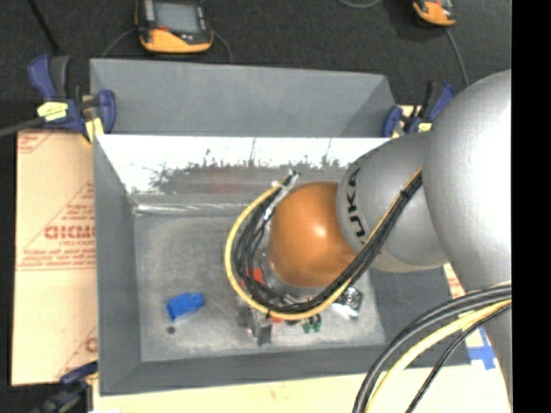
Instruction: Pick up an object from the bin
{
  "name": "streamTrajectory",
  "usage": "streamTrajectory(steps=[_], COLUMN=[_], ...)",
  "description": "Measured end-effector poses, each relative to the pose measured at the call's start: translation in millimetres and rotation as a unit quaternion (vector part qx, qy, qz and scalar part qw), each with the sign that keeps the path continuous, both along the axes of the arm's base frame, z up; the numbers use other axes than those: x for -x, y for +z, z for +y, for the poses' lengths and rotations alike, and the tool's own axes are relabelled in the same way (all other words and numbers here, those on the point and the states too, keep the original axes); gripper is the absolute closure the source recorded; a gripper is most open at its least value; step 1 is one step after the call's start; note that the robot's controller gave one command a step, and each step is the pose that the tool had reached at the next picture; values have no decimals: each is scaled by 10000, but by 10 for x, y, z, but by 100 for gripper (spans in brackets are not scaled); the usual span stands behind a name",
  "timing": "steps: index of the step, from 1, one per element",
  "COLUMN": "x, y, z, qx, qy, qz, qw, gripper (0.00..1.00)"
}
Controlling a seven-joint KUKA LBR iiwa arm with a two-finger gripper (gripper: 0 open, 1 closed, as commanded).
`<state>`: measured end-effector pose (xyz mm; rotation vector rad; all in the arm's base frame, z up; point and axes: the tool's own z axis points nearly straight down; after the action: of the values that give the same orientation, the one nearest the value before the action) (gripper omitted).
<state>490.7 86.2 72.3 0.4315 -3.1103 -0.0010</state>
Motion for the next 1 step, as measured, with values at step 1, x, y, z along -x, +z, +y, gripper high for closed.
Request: streamTrajectory(steps=[1], x=[-78], y=[389], z=[-34], qx=[2], qy=[89], qz=[-44], qw=[10000], gripper=[100])
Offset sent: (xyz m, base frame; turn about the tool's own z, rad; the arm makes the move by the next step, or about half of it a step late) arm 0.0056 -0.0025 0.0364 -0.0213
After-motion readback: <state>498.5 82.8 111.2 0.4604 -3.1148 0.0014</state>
